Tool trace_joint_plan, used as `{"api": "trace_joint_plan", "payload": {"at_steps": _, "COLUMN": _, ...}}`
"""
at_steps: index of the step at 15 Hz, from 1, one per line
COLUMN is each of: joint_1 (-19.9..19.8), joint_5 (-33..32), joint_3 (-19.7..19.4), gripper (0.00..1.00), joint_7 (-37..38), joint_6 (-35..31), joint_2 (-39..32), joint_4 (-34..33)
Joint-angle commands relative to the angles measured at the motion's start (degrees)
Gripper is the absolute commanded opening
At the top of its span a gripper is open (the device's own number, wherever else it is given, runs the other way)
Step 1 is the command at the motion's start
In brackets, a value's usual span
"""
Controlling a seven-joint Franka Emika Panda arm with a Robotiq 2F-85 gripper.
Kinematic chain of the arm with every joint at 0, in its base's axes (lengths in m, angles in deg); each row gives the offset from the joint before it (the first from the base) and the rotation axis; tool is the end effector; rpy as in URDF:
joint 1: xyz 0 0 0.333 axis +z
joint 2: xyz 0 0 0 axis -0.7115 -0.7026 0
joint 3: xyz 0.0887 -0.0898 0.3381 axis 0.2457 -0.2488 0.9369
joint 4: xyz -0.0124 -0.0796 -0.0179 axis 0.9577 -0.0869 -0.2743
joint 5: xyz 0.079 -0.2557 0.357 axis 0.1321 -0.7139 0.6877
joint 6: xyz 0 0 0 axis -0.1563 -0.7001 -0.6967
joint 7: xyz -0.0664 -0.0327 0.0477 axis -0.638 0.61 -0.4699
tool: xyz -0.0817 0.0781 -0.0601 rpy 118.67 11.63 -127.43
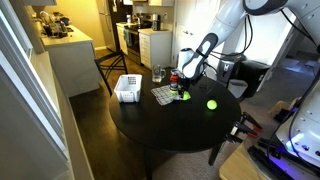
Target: Put the left green ball in the container
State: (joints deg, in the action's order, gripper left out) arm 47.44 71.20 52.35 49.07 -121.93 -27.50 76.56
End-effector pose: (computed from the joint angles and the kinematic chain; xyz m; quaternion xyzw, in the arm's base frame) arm 0.6615 0.0376 0.0168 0.9889 0.1417 -0.0112 0.0429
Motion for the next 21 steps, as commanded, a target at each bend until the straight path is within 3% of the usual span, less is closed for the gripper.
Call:
{"api": "trace_joint_plan", "payload": {"at_steps": 1, "joint_1": -0.3, "joint_5": 1.0, "joint_3": 0.2, "gripper": 0.43, "joint_7": -1.9, "joint_6": -3.6, "joint_2": 7.3, "joint_4": 5.6}}
{"api": "trace_joint_plan", "payload": {"at_steps": 6, "joint_1": 0.7, "joint_5": 0.5, "joint_3": -0.9, "gripper": 0.43, "joint_7": -1.0, "joint_6": -6.4, "joint_2": 10.4, "joint_4": 5.5}}
{"api": "trace_joint_plan", "payload": {"at_steps": 13, "joint_1": 3.4, "joint_5": -0.7, "joint_3": -5.4, "gripper": 0.43, "joint_7": 0.2, "joint_6": -13.4, "joint_2": 11.1, "joint_4": 5.0}}
{"api": "trace_joint_plan", "payload": {"at_steps": 17, "joint_1": 2.0, "joint_5": 0.5, "joint_3": -3.7, "gripper": 0.43, "joint_7": -1.5, "joint_6": -15.9, "joint_2": 11.3, "joint_4": 5.4}}
{"api": "trace_joint_plan", "payload": {"at_steps": 21, "joint_1": 5.2, "joint_5": -0.6, "joint_3": -7.7, "gripper": 0.43, "joint_7": 0.5, "joint_6": -21.2, "joint_2": 12.2, "joint_4": 6.6}}
